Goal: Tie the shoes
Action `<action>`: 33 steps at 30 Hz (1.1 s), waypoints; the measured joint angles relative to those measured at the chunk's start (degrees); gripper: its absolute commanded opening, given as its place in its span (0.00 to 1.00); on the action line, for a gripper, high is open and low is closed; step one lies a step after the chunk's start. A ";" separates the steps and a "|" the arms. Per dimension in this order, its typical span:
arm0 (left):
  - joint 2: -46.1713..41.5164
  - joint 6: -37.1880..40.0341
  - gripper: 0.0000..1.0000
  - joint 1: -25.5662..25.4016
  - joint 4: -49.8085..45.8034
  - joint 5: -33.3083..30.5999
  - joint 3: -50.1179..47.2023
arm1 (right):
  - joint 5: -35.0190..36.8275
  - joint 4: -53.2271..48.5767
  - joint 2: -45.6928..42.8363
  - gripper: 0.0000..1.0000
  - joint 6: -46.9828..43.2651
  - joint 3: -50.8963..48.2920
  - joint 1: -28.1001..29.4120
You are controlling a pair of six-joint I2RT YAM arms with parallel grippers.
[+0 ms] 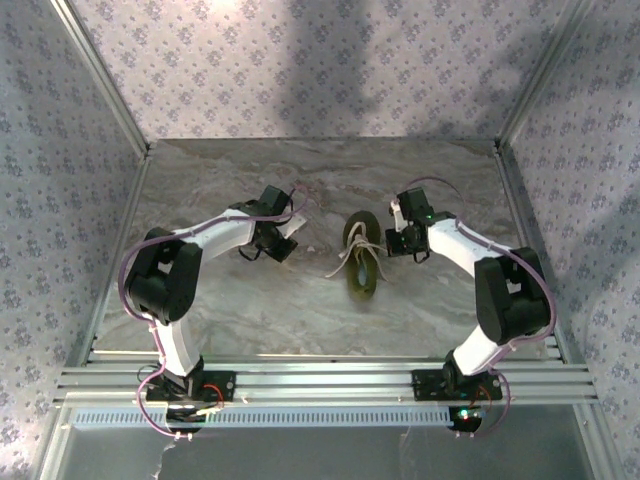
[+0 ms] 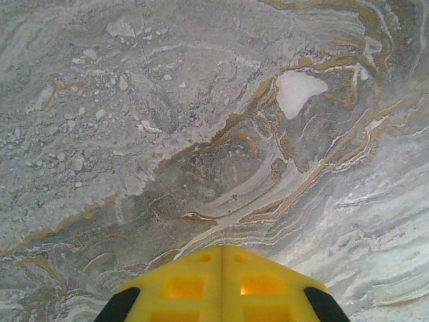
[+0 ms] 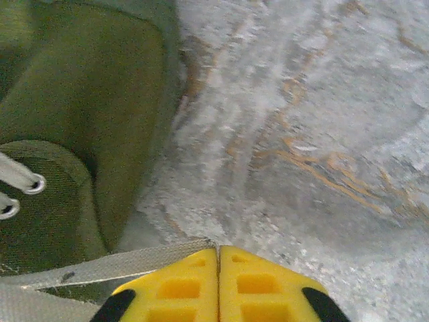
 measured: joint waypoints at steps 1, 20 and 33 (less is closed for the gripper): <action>0.00 -0.11 0.32 0.00 0.07 0.31 0.02 | -0.39 -0.07 0.09 0.32 -0.26 0.35 0.22; -0.74 5.55 0.43 -7.69 11.80 15.78 1.16 | -1.84 -3.91 -3.82 0.48 -0.04 2.36 -1.01; 8.76 11.41 0.41 -9.29 14.12 17.51 5.03 | -3.19 -5.27 -3.93 0.47 -0.07 2.47 -0.46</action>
